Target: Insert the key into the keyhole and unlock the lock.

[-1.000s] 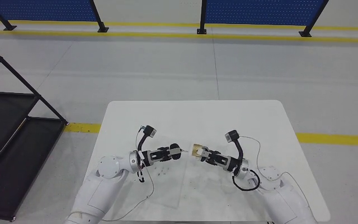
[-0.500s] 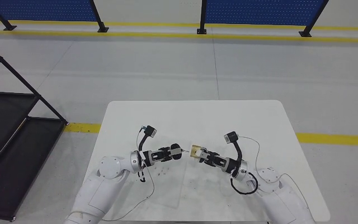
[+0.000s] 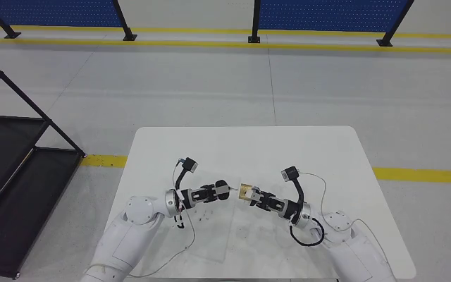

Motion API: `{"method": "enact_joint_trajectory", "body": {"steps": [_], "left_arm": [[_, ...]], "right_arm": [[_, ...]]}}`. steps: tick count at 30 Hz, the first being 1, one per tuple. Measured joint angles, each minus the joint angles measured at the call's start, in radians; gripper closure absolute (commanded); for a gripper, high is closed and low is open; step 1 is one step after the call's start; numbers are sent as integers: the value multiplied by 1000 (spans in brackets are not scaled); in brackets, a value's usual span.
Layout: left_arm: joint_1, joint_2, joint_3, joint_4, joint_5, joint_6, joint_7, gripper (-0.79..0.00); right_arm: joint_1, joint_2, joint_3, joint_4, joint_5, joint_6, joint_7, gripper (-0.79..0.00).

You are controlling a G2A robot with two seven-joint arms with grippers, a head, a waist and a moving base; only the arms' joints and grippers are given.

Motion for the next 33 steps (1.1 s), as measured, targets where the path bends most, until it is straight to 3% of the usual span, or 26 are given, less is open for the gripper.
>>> {"method": "enact_joint_trajectory", "body": {"steps": [26,33], "left_arm": [[1,15,18,-11,0,-7,28,0],[0,30,-37,-16,-59,19,-17,0]], "right_arm": [[0,0,0,0,0,0,0,0],[0,0,0,0,0,0,0,0]]}}
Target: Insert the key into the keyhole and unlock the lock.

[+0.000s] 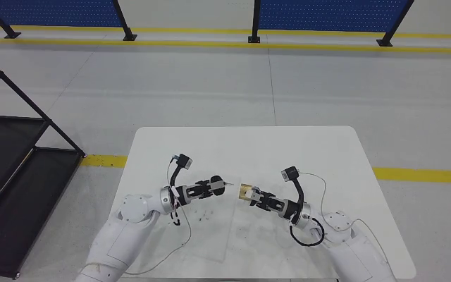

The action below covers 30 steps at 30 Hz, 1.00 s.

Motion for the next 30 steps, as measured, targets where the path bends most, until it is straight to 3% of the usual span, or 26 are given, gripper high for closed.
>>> {"method": "enact_joint_trajectory", "body": {"steps": [3,13,17,23,27,30], "left_arm": [[-4,7,-11,-4,-34,49,-93,0],[-6,6,-14,-6,-31,36,-66,0],[-13,1,-28,17,-11,-130,45,0],[-39,5,-33,84,158,-379,60,0],[-61,15,-17,81,352,-494,169,0],[-70,18,-18,39,467,-512,232,0]], "right_arm": [[0,0,0,0,0,0,0,0],[0,0,0,0,0,0,0,0],[0,0,0,0,0,0,0,0],[0,0,0,0,0,0,0,0],[0,0,0,0,0,0,0,0],[0,0,0,0,0,0,0,0]]}}
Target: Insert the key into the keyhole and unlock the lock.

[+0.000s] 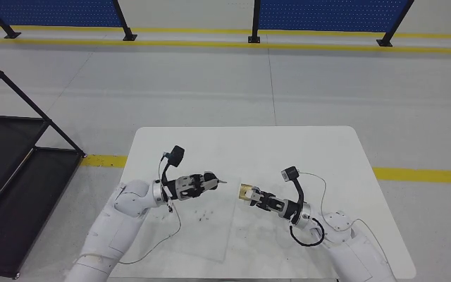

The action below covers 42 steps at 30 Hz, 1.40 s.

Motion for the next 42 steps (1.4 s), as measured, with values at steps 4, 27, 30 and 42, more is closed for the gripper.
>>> {"method": "enact_joint_trajectory", "body": {"steps": [4,27,30,42], "left_arm": [[-9,6,8,-35,127,3,73,0],[-64,18,36,67,496,2,340,0],[-66,28,49,54,644,2,467,0],[-103,92,158,134,1638,151,1409,0]], "right_arm": [[0,0,0,0,0,0,0,0],[0,0,0,0,0,0,0,0],[0,0,0,0,0,0,0,0],[0,0,0,0,0,0,0,0]]}}
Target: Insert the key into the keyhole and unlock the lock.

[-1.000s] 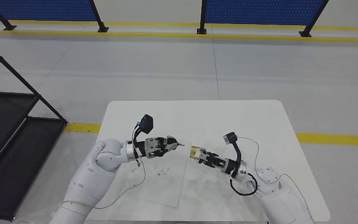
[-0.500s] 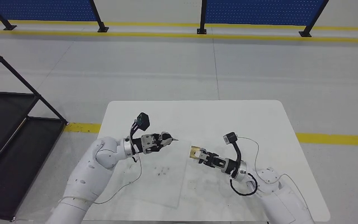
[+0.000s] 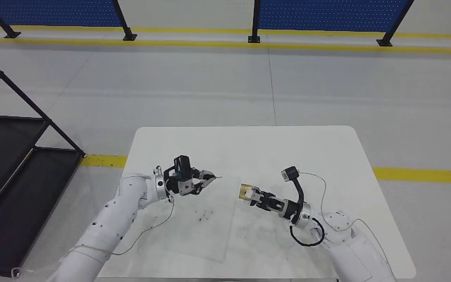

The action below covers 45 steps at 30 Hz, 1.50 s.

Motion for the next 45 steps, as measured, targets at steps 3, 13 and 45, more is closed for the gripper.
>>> {"method": "enact_joint_trajectory", "body": {"steps": [3,13,45], "left_arm": [[-24,9,43,70,196,140,229,0],[-94,5,123,191,373,414,541,0],[-159,7,176,184,855,1388,526,0]], "right_arm": [[0,0,0,0,0,0,0,0],[0,0,0,0,0,0,0,0],[0,0,0,0,0,0,0,0]]}}
